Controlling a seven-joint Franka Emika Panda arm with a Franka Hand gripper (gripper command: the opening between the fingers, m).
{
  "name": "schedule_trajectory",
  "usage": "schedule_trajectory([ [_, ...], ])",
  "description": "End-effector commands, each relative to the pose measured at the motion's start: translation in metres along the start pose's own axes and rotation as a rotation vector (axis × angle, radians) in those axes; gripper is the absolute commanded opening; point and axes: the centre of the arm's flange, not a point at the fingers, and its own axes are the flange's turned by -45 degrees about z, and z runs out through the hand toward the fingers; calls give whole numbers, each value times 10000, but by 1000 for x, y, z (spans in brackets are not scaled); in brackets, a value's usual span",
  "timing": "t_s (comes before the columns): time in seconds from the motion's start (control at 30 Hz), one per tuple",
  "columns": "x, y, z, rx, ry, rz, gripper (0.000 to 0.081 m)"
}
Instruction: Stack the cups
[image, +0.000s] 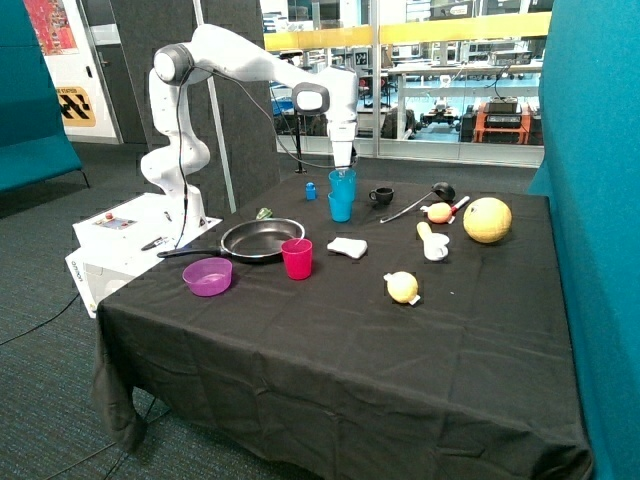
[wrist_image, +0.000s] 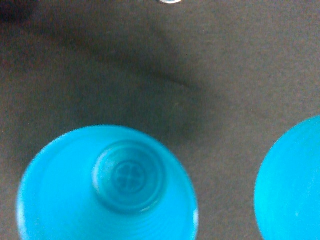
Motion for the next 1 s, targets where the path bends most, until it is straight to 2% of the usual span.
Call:
schedule_trajectory([
  [0.0,-8,-29,-11,7,29,-643,0],
  [0.57,-8,-57,-13,7,29,-1033,0],
  [0.97,-20,-86,1,6,29,-1324,0],
])
